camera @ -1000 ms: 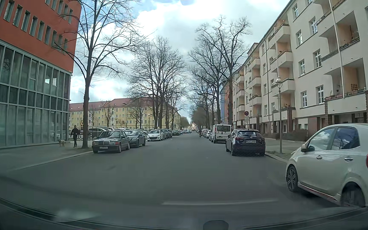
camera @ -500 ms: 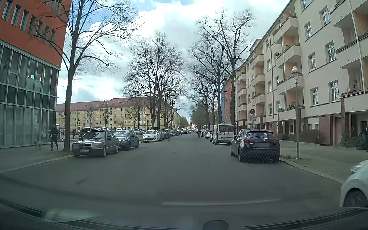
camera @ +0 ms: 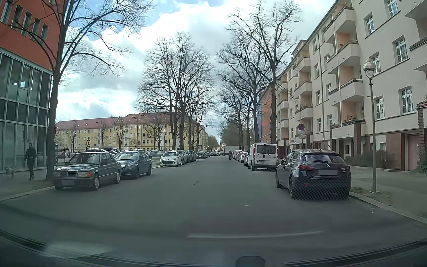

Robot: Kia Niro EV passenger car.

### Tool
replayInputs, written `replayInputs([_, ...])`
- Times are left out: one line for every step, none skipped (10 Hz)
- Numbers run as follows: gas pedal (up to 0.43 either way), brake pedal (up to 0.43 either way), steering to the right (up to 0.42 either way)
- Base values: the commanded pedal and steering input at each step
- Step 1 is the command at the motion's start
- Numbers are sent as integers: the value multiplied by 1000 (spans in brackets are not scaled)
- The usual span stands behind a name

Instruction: Follow the waypoints while adhering to traffic rules and regulations

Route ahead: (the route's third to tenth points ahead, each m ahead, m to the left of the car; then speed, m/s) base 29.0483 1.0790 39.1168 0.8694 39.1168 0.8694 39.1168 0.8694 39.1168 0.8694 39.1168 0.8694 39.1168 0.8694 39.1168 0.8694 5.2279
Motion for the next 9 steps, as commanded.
replayInputs([28, 30, 3])
replayInputs([28, 30, 3])
replayInputs([28, 30, 2])
replayInputs([28, 30, 3])
replayInputs([28, 30, 2])
replayInputs([28, 30, 1])
replayInputs([39, 30, -4])
replayInputs([39, 30, -7])
replayInputs([39, 30, -7])
